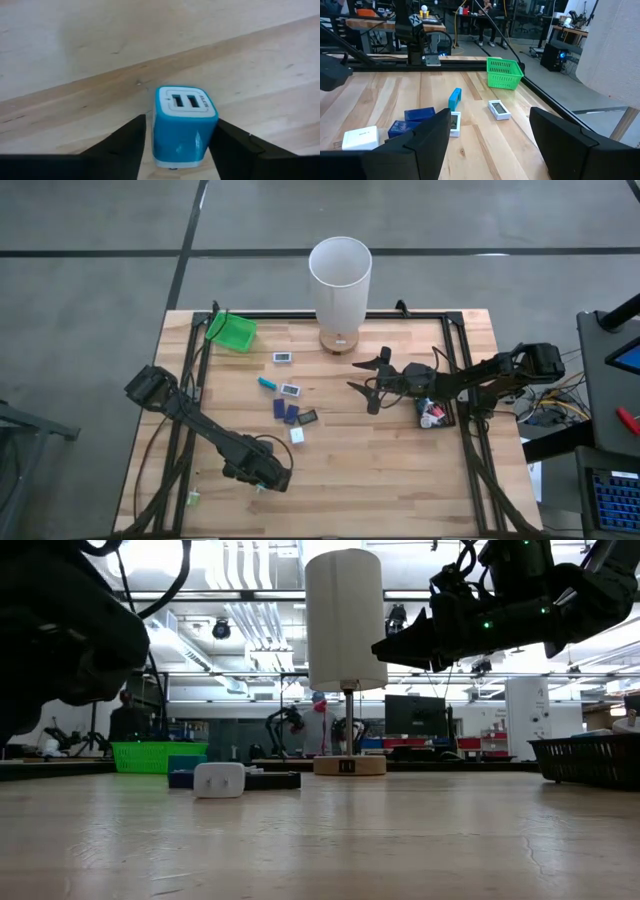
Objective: Pick & Place Office items
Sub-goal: Put the blue charger adapter into the black bin
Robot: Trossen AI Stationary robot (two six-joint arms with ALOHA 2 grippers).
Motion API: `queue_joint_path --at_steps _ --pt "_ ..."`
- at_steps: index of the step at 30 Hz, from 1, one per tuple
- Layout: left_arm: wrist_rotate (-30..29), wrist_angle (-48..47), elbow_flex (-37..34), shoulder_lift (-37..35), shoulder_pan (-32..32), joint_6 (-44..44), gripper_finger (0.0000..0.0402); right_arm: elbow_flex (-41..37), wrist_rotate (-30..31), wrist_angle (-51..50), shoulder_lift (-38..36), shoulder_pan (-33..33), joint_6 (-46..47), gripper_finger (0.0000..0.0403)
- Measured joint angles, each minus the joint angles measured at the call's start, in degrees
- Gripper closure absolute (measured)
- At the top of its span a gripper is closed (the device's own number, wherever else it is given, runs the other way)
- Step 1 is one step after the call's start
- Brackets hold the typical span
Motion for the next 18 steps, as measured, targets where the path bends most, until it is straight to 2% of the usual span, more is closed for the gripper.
queue_joint_path --at_steps 7,14,18 --pt "0.6 0.7 -0.7 0.0 0.0 -0.6 0.0254 0.0 0.0 0.0 0.0 0.0 0.0 0.0143" --pt "0.9 2.0 -1.0 -0.1 0.0 -0.1 0.0236 0.0 0.0 0.0 0.0 0.0 0.0 0.014" --pt "0.8 2.1 -1.1 -0.1 0.0 0.1 0.0242 0.0 0.0 0.0 0.0 0.0 0.0 0.0136"
